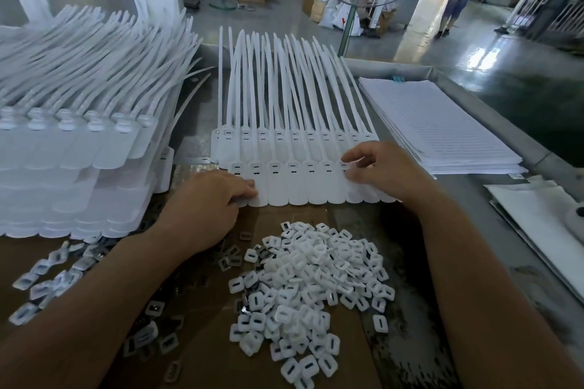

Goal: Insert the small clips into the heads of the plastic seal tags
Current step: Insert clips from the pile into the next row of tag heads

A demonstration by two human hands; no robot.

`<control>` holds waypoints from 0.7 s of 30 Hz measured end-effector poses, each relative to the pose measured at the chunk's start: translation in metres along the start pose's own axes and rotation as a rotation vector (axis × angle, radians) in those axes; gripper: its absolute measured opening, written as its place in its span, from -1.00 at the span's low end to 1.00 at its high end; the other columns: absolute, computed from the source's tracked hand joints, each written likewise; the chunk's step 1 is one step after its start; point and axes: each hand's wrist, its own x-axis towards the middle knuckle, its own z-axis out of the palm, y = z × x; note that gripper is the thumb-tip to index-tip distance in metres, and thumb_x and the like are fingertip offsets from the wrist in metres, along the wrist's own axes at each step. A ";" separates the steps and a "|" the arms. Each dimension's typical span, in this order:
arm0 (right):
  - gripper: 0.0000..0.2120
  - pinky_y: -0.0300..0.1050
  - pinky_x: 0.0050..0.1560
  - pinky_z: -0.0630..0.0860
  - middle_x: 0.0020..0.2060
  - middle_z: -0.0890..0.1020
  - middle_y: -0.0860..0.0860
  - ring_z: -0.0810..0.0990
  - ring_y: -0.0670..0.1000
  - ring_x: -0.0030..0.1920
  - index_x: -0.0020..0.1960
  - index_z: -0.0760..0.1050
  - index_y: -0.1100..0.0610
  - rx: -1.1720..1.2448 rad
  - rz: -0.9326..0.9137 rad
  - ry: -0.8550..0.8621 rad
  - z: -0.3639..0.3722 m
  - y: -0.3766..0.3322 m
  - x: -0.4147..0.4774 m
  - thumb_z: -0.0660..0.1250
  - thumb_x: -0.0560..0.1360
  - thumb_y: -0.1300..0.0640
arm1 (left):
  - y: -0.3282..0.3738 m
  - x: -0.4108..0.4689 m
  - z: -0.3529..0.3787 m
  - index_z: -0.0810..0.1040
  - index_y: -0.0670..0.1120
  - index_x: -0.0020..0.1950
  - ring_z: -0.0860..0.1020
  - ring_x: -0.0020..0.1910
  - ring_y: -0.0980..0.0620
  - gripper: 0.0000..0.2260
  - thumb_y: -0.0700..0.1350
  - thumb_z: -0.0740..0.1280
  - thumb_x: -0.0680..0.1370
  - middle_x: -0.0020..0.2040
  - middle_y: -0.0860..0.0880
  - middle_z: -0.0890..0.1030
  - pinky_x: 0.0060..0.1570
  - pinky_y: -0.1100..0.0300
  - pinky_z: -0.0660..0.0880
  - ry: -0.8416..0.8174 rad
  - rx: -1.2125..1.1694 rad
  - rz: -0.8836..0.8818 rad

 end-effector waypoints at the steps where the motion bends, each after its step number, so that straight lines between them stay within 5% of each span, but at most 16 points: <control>1: -0.86 -0.50 -0.32 0.31 -0.20 0.54 -0.15 0.48 -0.22 -0.21 -0.02 0.56 0.08 0.013 -0.012 0.018 -0.001 -0.003 -0.002 0.40 0.43 0.20 | 0.000 0.000 0.001 0.55 -0.05 0.20 0.42 0.24 0.12 -0.69 -0.29 0.21 0.52 0.22 0.09 0.53 0.22 0.32 0.20 0.003 0.001 -0.002; 3: -0.90 -0.53 -0.33 0.37 -0.29 0.58 -0.17 0.52 -0.22 -0.28 -0.16 0.56 0.05 0.096 -0.053 -0.034 -0.004 -0.011 -0.007 0.43 0.40 0.22 | -0.001 0.000 0.001 0.55 -0.04 0.20 0.42 0.24 0.13 -0.68 -0.29 0.21 0.51 0.22 0.10 0.53 0.22 0.32 0.20 0.006 0.002 -0.003; 9: -0.82 -0.51 -0.21 0.43 -0.29 0.64 -0.19 0.57 -0.27 -0.27 -0.20 0.60 -0.08 0.027 -0.122 -0.610 0.001 -0.030 -0.019 0.48 0.34 0.19 | -0.001 0.000 0.001 0.56 -0.03 0.19 0.41 0.24 0.14 -0.68 -0.29 0.22 0.51 0.22 0.11 0.53 0.26 0.29 0.22 0.005 0.003 0.004; 13: -0.81 -0.39 -0.20 0.48 -0.28 0.64 -0.08 0.55 -0.23 -0.31 -0.20 0.58 -0.06 -0.009 -0.104 -0.667 0.008 -0.032 -0.018 0.50 0.33 0.20 | -0.001 -0.001 0.001 0.55 -0.03 0.20 0.41 0.25 0.13 -0.66 -0.30 0.20 0.50 0.23 0.11 0.52 0.26 0.30 0.21 0.001 0.009 0.008; 17: -0.84 -0.40 -0.30 0.44 -0.41 0.58 -0.20 0.50 -0.29 -0.40 -0.24 0.54 -0.02 -0.027 -0.104 -0.667 0.009 -0.032 -0.019 0.50 0.33 0.17 | -0.001 -0.001 0.001 0.54 -0.03 0.21 0.39 0.27 0.14 -0.66 -0.30 0.20 0.51 0.24 0.11 0.51 0.27 0.31 0.19 -0.006 0.017 0.007; 21: -0.86 -0.32 -0.19 0.47 -0.41 0.58 -0.24 0.52 -0.29 -0.36 -0.24 0.53 0.01 -0.049 -0.097 -0.640 0.007 -0.029 -0.018 0.50 0.33 0.15 | 0.000 -0.001 0.002 0.54 -0.04 0.22 0.39 0.28 0.12 -0.70 -0.26 0.20 0.54 0.25 0.10 0.51 0.26 0.31 0.18 -0.007 0.013 0.000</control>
